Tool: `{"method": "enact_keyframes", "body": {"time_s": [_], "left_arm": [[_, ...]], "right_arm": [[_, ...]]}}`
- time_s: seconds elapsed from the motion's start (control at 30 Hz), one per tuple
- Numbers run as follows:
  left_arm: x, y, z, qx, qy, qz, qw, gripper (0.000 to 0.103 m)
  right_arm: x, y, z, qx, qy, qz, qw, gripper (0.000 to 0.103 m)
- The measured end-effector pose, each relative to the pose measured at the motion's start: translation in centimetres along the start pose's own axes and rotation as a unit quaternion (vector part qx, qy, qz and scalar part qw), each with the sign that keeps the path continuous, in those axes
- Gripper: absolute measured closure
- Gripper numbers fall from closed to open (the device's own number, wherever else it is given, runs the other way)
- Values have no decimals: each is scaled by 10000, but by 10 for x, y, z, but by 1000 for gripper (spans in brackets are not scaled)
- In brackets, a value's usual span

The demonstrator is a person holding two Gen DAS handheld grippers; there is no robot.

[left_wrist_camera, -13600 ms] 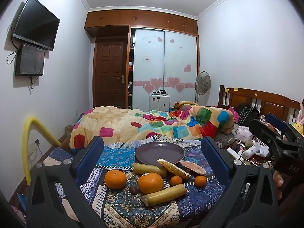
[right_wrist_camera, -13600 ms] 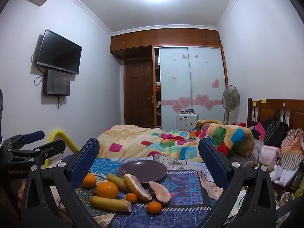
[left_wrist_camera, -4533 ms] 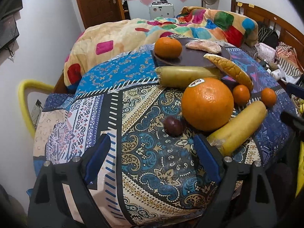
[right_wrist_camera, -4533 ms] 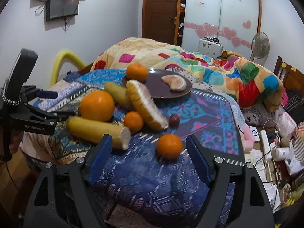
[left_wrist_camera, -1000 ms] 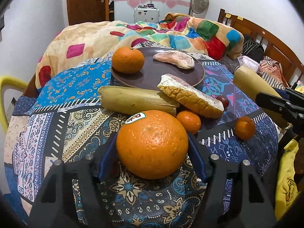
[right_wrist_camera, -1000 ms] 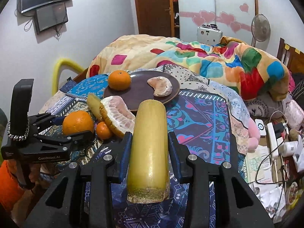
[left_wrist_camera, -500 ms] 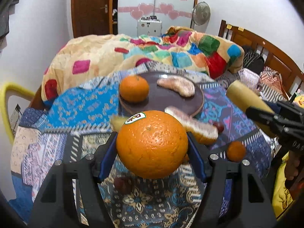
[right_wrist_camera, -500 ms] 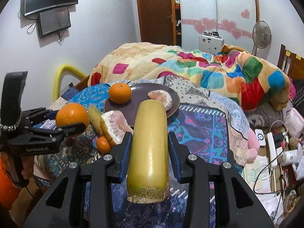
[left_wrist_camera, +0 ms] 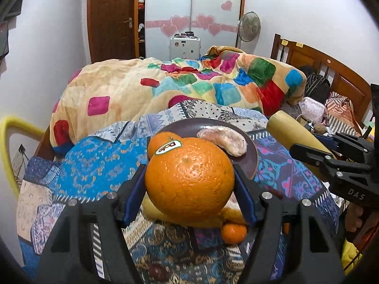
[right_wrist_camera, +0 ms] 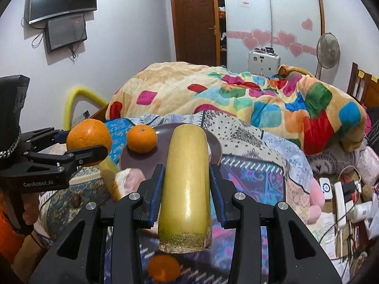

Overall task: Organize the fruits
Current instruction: 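Set the yellow roll on the plate with the right gripper while the left sets the orange there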

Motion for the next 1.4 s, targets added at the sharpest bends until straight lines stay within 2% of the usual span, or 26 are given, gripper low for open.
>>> {"method": "enact_keyframes", "body": {"time_s": [0.3, 0.6, 0.73, 0.87, 0.97, 1.07, 1.2, 1.4], "left_arm": [[13, -25, 17, -60, 7, 34, 10000, 34], [25, -50, 21, 86, 23, 4, 10000, 34], [26, -57, 18, 174, 12, -38, 9998, 34], [21, -63, 15, 257, -51, -99, 9996, 34], [18, -64, 14, 267, -90, -77, 9996, 34], [16, -66, 14, 298, -81, -107, 9995, 34], [12, -67, 15, 324, -122, -43, 9994, 34], [0, -71, 11, 400, -241, -60, 9989, 34]], "right_arm": [[0, -51, 15, 180, 89, 100, 9997, 69], [12, -107, 19, 718, 345, 281, 9964, 69], [12, -120, 20, 922, 381, 340, 9944, 69], [13, -126, 20, 1000, 559, 187, 9932, 68], [11, -130, 16, 1167, 546, 267, 9913, 68], [10, -122, 19, 1028, 464, 335, 9931, 68], [4, -101, 28, 754, 440, 229, 9959, 67], [-13, -75, 24, 598, 354, 78, 9976, 63]]}}
Point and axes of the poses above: each gripper's, at about its wrist camera, not at the fingertips, and y roughly against the way its jaws point, x to its left, z to its top, the point moved 6 cm from there along -y, roughly the way its jaws point, and after that the axes turned 5 degrees about y, right-handed, at the moved point
